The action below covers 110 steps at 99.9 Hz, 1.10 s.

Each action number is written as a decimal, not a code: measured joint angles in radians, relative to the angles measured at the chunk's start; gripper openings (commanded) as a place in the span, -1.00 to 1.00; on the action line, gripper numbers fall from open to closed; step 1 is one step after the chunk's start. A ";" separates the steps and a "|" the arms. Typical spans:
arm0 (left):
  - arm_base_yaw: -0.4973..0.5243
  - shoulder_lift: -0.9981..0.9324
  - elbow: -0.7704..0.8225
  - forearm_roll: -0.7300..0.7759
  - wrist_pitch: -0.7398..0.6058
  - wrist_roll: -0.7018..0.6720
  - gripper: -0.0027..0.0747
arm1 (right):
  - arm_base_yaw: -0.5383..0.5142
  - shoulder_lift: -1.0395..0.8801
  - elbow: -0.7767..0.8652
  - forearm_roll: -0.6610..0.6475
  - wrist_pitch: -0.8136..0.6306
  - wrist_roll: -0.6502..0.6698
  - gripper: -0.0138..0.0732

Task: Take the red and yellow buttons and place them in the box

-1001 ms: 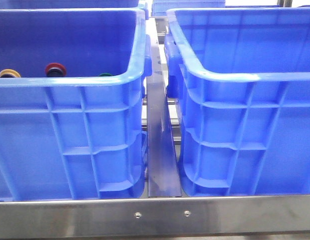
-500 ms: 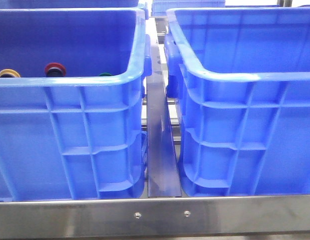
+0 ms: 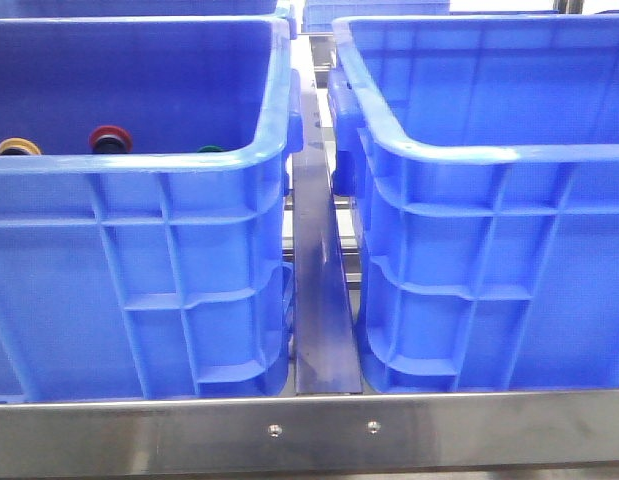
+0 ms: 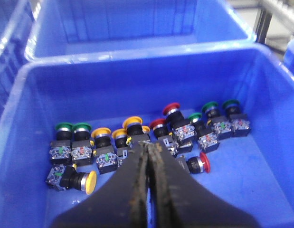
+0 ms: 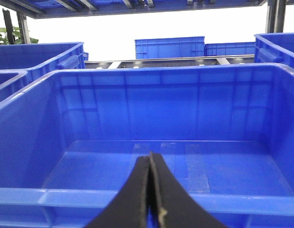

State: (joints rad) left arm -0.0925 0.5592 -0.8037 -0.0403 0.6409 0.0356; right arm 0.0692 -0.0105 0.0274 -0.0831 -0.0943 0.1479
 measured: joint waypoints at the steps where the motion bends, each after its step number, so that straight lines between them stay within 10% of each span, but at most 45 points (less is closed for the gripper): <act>1: 0.000 0.006 -0.003 0.000 0.000 0.000 -0.98 | 0.000 0.000 0.000 0.000 0.000 0.000 -0.84; 39: 0.000 0.172 -0.042 -0.003 -0.019 0.002 -0.88 | 0.000 0.000 0.000 0.000 0.000 0.000 -0.84; 72: 0.000 0.177 -0.044 -0.007 -0.019 0.002 0.52 | 0.000 0.000 0.000 0.000 0.000 0.000 -0.84; 110: -0.010 0.270 -0.108 -0.091 0.000 0.000 0.53 | 0.000 0.000 0.000 0.000 0.000 0.000 -0.84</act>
State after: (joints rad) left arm -0.1024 0.8293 -0.9114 -0.1311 0.6410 0.0354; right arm 0.0692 -0.0105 0.0274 -0.0831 -0.0943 0.1479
